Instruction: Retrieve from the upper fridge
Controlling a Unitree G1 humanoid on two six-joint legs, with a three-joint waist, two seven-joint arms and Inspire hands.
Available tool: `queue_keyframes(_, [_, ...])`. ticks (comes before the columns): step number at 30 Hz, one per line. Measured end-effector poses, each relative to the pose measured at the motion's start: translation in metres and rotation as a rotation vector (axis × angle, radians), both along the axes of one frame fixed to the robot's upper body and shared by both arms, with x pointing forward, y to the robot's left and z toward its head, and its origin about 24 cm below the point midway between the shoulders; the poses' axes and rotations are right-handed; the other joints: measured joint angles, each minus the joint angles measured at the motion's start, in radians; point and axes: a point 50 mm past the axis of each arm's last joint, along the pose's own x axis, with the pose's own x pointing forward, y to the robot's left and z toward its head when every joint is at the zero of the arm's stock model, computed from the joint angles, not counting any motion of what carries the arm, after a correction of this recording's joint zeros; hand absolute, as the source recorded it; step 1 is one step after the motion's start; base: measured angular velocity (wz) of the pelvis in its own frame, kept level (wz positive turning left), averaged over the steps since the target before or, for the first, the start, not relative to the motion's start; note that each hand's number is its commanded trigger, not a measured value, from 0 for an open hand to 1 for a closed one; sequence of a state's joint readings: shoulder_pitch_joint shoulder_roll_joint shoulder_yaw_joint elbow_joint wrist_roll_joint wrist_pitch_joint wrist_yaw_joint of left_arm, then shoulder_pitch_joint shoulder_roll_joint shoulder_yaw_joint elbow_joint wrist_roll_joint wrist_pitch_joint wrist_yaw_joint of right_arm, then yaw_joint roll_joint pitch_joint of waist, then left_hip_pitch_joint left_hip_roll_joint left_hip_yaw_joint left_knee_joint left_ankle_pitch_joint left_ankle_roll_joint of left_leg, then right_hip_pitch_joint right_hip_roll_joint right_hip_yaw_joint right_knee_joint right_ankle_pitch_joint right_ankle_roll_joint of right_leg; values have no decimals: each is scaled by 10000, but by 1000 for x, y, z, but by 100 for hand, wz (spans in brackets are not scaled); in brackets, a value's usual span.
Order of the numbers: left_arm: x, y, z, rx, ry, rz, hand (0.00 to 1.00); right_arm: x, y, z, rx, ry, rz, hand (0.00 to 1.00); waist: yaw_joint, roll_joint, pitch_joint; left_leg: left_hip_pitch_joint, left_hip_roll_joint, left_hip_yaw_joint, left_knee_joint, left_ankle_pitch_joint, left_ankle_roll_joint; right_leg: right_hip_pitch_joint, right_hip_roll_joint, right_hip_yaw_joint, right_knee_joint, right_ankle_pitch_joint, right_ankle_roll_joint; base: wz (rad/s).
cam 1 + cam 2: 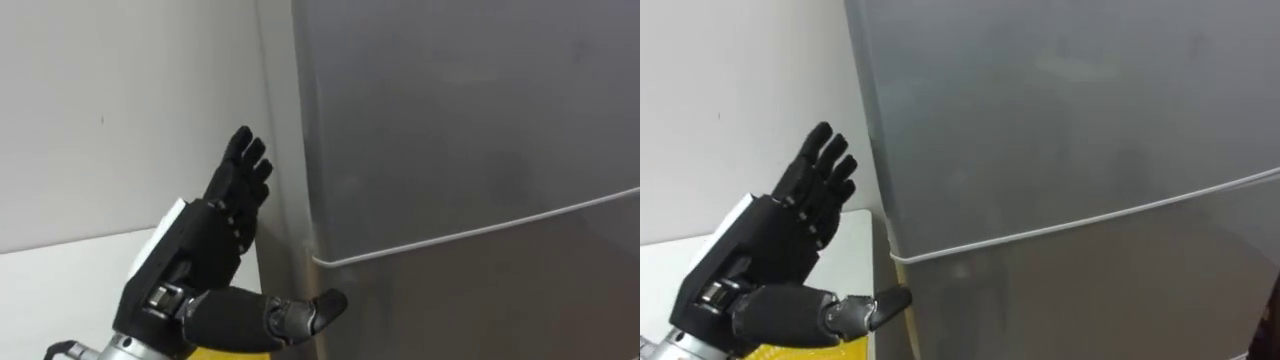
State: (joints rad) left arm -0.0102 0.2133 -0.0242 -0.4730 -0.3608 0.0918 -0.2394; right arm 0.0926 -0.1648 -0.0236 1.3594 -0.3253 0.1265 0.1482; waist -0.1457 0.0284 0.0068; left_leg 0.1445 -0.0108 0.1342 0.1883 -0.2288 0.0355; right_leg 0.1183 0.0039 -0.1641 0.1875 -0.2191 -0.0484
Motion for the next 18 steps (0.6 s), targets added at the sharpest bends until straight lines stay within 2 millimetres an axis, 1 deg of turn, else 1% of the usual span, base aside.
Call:
queue_keyframes(3, [0, -1, -2, 72, 149, -158, 0, 2, 0, 0, 64, 10, -11, 0, -152, 7, -4, 0, -2, -1, 0, 0, 0, 20, 3, 1, -18, 0, 0, 0])
queue_keyframes(6, [0, -6, -4, 112, 267, -420, 0, 2, 0, 0, 57, -10, -2, 0, -220, 23, -13, 13, 0, -1, 1, 0, 0, 27, 16, 62, -14, 0, -1, -3])
queue_keyframes(9, [0, -10, -5, 180, 374, -675, 0, 3, -1, 0, 34, -24, 11, 0, -237, 46, -9, 16, -1, -26, 1, 0, 0, 28, 29, 163, -13, 0, -1, -9])
queue_keyframes(13, [-1, -16, -7, 236, 416, -1050, 0, 3, -2, 1, -8, -37, 23, 0, -245, 64, 3, 20, -7, -17, 1, 0, 0, 25, 20, 167, 0, 0, -1, -1])
queue_keyframes(14, [0, -17, -7, 260, 413, -1104, 20, 3, -2, 1, -14, -40, 25, 0, -241, 68, 6, 19, -8, -8, 1, 0, 0, 24, 19, 165, 0, -1, 0, 0])
queue_keyframes(16, [2, -18, -6, 301, 377, -1177, 93, 4, -2, 1, -10, -51, 27, 0, -228, 70, 7, 11, -8, -14, 1, 0, 0, 17, 21, 162, -3, -4, 5, 2])
queue_keyframes(17, [3, -18, -5, 334, 363, -1228, 100, 5, -2, 1, -11, -78, 33, 0, -233, 74, 9, 8, -8, -17, 1, 0, 0, 11, 22, 163, -1, -4, 6, 0])
queue_keyframes(18, [3, -18, -5, 329, 369, -1197, 100, 6, -2, 1, -8, -98, 39, 0, -237, 74, 9, 7, -8, -24, 1, 0, 0, 13, 22, 164, 1, -4, 6, 0])
